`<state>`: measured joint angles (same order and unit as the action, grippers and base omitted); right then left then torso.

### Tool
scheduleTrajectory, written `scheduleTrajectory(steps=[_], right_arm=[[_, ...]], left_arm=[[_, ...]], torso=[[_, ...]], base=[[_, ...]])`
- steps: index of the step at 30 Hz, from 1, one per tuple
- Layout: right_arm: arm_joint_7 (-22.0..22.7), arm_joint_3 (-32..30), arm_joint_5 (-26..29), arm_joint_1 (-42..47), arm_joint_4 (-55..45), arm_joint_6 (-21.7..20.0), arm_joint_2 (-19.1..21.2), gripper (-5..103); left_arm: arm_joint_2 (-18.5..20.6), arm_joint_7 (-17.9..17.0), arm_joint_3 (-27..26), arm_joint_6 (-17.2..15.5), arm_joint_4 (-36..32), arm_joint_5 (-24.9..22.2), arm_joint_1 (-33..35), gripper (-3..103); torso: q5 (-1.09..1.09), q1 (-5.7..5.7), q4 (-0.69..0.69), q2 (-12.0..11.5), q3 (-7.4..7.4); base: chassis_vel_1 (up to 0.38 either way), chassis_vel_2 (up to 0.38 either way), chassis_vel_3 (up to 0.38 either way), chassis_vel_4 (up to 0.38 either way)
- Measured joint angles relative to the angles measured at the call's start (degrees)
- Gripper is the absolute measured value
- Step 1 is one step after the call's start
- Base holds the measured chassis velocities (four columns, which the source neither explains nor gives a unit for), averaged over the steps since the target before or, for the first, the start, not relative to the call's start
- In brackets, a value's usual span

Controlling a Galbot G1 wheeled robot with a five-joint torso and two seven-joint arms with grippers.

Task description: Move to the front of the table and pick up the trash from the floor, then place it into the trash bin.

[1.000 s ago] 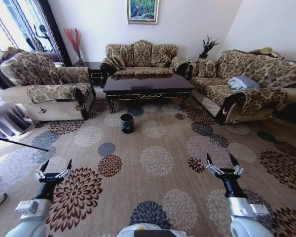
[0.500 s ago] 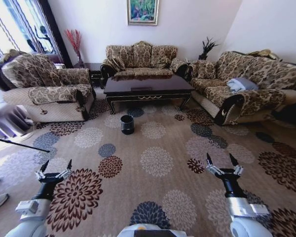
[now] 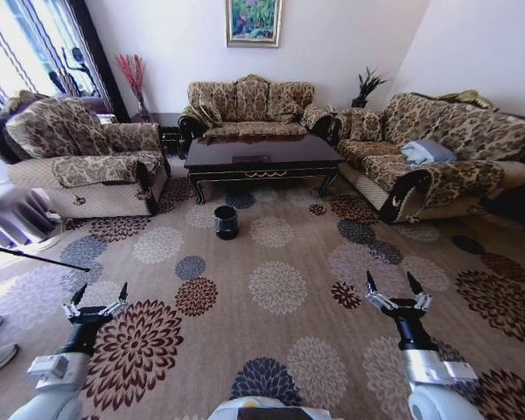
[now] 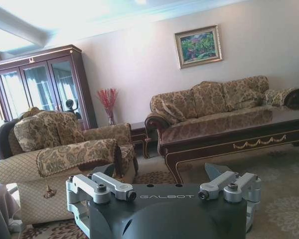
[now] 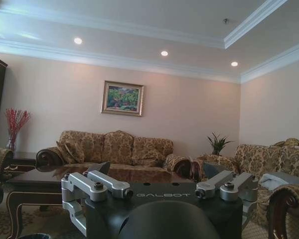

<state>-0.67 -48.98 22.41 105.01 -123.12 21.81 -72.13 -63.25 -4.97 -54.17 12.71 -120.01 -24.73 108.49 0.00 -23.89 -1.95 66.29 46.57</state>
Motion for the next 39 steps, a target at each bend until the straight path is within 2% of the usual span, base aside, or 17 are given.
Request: scheduleTrajectory(steps=[39], right_arm=[[0.0,0.0,0.0,0.0,0.0,0.0,0.0,100]], left_arm=[[0.0,0.0,0.0,0.0,0.0,0.0,0.0,100]], torso=[[0.0,0.32,0.0,-0.71,-0.4]], base=[[0.0,0.0,0.0,0.0]])
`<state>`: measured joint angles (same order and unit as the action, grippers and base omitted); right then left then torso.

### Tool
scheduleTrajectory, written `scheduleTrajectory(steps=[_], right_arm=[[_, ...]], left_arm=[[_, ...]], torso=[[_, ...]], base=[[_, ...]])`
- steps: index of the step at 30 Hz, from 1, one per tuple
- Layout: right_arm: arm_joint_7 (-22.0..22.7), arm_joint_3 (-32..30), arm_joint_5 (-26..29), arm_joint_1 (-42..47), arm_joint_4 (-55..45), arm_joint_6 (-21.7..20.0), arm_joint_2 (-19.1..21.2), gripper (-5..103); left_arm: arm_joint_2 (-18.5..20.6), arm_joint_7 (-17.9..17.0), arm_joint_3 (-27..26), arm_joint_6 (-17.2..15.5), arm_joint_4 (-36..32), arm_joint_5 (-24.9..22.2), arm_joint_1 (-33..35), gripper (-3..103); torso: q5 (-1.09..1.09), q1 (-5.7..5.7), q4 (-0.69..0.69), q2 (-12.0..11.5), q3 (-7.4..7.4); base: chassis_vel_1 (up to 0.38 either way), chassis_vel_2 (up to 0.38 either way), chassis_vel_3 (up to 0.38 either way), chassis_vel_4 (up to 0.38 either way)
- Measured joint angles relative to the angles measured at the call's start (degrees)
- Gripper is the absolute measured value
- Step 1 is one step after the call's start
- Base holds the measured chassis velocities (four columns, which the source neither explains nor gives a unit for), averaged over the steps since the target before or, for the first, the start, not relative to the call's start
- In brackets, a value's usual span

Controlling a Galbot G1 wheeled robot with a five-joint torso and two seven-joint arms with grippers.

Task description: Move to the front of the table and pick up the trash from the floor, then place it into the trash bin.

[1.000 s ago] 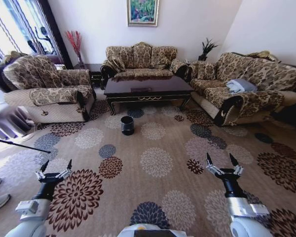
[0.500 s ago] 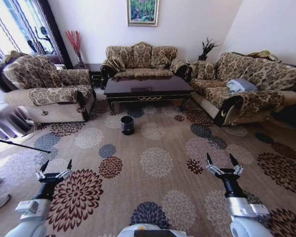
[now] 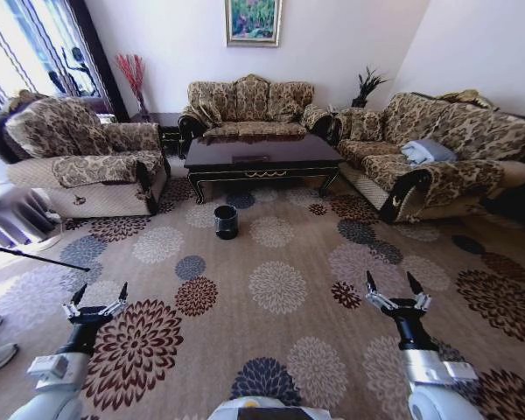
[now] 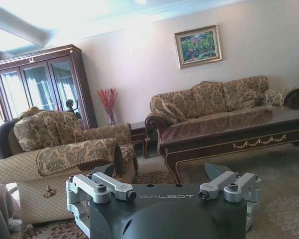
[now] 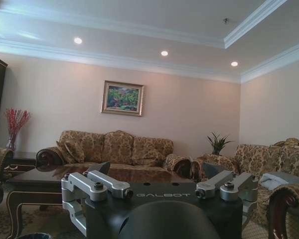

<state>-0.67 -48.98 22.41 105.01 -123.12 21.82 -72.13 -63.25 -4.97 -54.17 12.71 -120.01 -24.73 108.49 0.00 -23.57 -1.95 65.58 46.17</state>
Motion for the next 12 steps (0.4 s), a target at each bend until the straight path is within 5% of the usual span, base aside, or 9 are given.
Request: scheduleTrajectory(steps=[12], right_arm=[[0.0,0.0,0.0,0.0,0.0,0.0,0.0,100]], left_arm=[[0.0,0.0,0.0,0.0,0.0,0.0,0.0,100]], torso=[[0.0,0.03,0.0,-0.07,-0.04]], base=[[0.0,0.0,0.0,0.0]])
